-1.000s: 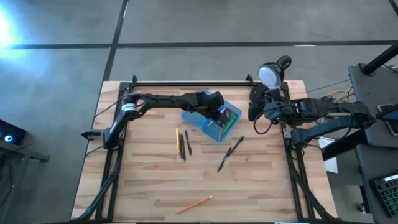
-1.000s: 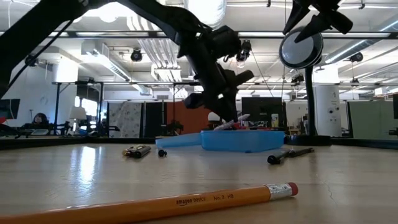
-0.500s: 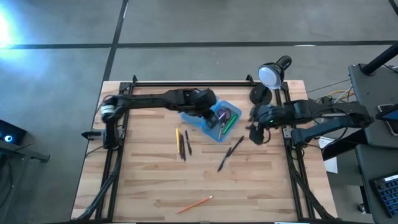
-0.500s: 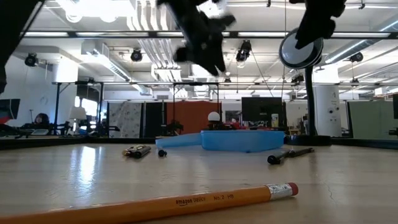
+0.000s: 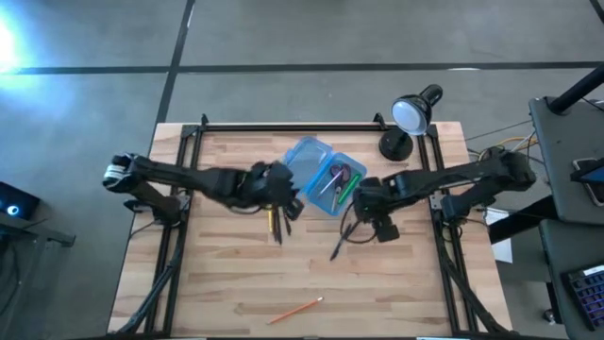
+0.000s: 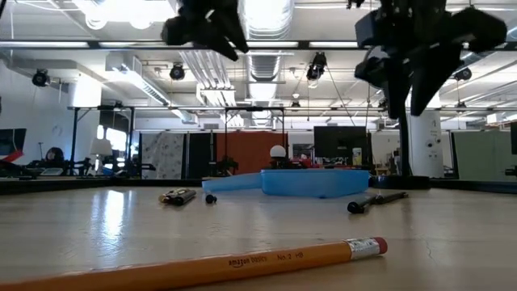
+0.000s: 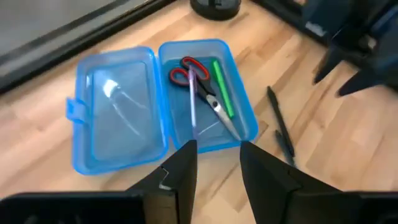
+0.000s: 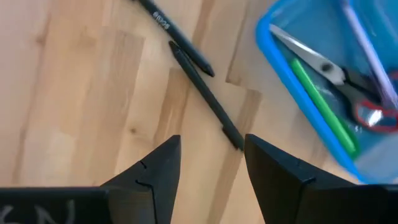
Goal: Pick & place school supplies into a supply box
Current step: Put the black pen into the blue supply box
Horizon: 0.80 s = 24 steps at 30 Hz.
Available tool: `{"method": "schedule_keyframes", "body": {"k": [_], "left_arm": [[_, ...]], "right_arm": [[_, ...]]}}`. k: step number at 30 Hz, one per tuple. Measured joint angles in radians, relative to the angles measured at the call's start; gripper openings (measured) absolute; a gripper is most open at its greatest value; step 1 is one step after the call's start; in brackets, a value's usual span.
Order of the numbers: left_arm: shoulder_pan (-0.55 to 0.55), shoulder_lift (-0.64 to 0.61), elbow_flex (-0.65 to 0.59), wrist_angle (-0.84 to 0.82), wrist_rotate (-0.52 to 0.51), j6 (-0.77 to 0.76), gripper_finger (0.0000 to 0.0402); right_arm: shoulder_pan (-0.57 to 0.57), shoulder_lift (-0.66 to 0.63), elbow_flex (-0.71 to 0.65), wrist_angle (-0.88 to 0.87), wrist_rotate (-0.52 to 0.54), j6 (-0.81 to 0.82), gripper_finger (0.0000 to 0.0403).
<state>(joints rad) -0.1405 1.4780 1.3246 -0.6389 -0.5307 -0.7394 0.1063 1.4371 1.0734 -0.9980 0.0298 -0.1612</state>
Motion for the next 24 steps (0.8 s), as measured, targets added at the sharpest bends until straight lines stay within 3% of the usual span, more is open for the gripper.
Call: {"method": "schedule_keyframes", "body": {"k": [9, 24], "left_arm": [[-0.073, -0.163, -0.382, 0.397, -0.007, -0.147, 0.0106], [-0.008, -0.350, -0.510, 0.400, -0.005, -0.118, 0.0106]], "right_arm": [[-0.009, 0.195, -0.016, 0.067, -0.008, -0.188, 0.0169], [-0.011, 0.332, -0.059, 0.202, 0.024, -0.212, 0.0226]]}}
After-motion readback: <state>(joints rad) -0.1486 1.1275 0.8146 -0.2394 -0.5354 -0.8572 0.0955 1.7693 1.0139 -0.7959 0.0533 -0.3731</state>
